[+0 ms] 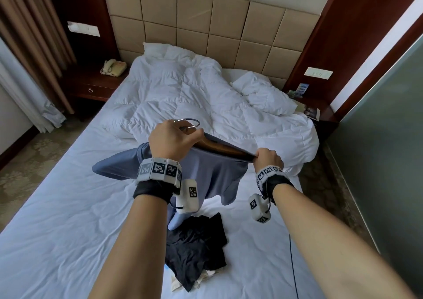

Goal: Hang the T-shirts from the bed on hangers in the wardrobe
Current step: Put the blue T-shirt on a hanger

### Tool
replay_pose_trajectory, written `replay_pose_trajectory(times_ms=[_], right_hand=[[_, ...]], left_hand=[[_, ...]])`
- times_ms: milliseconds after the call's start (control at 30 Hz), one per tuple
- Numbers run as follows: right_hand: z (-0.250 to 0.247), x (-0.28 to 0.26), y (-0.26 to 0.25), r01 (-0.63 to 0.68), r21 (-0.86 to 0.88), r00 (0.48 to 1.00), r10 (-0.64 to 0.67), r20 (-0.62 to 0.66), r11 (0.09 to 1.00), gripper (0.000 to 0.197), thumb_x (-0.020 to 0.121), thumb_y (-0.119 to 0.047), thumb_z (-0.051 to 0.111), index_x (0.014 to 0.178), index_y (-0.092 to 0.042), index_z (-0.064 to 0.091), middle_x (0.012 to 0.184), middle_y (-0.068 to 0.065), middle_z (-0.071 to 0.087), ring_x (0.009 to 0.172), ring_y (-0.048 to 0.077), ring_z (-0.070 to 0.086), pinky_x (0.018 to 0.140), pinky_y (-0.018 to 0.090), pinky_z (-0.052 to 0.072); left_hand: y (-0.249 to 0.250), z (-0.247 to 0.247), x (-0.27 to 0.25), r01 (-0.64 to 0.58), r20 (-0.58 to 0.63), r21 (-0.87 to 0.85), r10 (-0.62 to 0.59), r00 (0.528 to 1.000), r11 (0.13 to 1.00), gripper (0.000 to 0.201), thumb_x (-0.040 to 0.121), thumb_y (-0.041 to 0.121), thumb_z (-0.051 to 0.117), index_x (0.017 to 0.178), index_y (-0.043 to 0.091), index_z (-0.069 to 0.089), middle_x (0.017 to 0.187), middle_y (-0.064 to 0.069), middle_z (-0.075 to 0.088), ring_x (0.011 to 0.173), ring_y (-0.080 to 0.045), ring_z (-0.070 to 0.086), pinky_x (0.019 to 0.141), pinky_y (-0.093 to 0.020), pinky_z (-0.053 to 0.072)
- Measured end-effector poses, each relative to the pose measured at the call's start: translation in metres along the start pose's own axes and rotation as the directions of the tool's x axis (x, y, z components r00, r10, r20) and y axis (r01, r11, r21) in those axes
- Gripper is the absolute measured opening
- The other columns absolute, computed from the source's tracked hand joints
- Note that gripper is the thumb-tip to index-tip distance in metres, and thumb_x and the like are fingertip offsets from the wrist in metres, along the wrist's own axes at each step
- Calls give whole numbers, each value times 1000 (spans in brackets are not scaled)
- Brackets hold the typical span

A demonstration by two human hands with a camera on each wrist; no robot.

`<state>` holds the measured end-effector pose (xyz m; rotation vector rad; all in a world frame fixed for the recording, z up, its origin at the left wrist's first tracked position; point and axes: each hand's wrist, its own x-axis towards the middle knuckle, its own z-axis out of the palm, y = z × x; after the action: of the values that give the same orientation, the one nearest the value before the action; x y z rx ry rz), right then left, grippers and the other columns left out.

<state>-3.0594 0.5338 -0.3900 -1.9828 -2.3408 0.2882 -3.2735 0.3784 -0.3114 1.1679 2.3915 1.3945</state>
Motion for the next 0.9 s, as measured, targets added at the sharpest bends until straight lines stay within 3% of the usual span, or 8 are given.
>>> replay_pose_trajectory(times_ms=[167, 300, 367, 500, 567, 667, 767, 900], right_hand=[[-14, -1, -9, -80, 207, 997, 77, 22, 975, 15, 86, -17, 58, 78, -14, 70, 78, 8, 60, 73, 36, 56, 64, 31, 43], [-21, 2, -17, -43, 512, 999, 24, 44, 858, 11, 85, -25, 64, 91, -23, 73, 90, 2, 68, 88, 27, 61, 74, 28, 47], [-23, 3, -26, 27, 586, 998, -51, 24, 810, 15, 89, -24, 62, 93, -15, 74, 89, 5, 69, 89, 26, 59, 77, 31, 46], [-26, -1, -41, 76, 643, 996, -91, -10, 762, 34, 94, -30, 57, 76, -2, 59, 72, 10, 52, 75, 24, 46, 66, 34, 34], [-25, -4, -44, 104, 633, 994, -100, -42, 767, 36, 96, -31, 55, 71, -6, 57, 71, 8, 55, 77, 25, 47, 77, 36, 38], [-22, -10, -50, 130, 558, 990, -139, -26, 820, 40, 99, -36, 47, 78, -8, 65, 83, 5, 67, 91, 27, 55, 114, 45, 20], [-26, -20, -55, 135, 502, 989, -149, -13, 854, 38, 100, -37, 39, 75, -20, 63, 92, 0, 68, 108, 32, 56, 116, 47, 14], [-38, -40, -51, 200, 403, 963, -254, 86, 893, 46, 104, -32, 23, 126, -34, 64, 142, 0, 57, 131, 33, 43, 119, 51, 13]], left_hand=[[-4, 1, 1, -9, 24, -23, 10, 1000, 1000, 42, 61, 61, 62, 73, 22, 73, 68, 4, 70, 74, -15, 66, 69, -35, 55], [-11, 1, 5, -23, 32, -49, 25, 999, 999, 41, 63, 68, 64, 57, 27, 60, 54, 8, 58, 64, -13, 60, 57, -28, 43], [-11, -1, 5, -28, 31, -94, 31, 999, 995, 43, 67, 64, 69, 52, 27, 53, 48, 8, 49, 56, -11, 51, 53, -27, 35], [-16, 1, 8, 7, 24, -228, -2, 1000, 974, 48, 68, 61, 74, 53, 20, 53, 47, 6, 41, 50, -13, 41, 52, -29, 31], [-19, 3, 8, 29, 30, -290, -21, 999, 957, 55, 64, 64, 74, 57, 14, 56, 49, 7, 43, 52, -14, 42, 56, -31, 35], [-20, 8, 7, 49, 52, -352, -32, 998, 935, 49, 63, 63, 77, 52, 19, 57, 47, 10, 43, 50, -14, 41, 56, -32, 34], [-17, 13, 5, 73, 74, -372, -49, 996, 925, 53, 62, 63, 77, 58, 13, 61, 47, 9, 45, 51, -15, 43, 57, -33, 36], [-11, 21, 1, 112, 126, -392, -68, 990, 913, 50, 58, 63, 79, 61, 14, 67, 55, -5, 60, 53, -15, 52, 58, -39, 45]])
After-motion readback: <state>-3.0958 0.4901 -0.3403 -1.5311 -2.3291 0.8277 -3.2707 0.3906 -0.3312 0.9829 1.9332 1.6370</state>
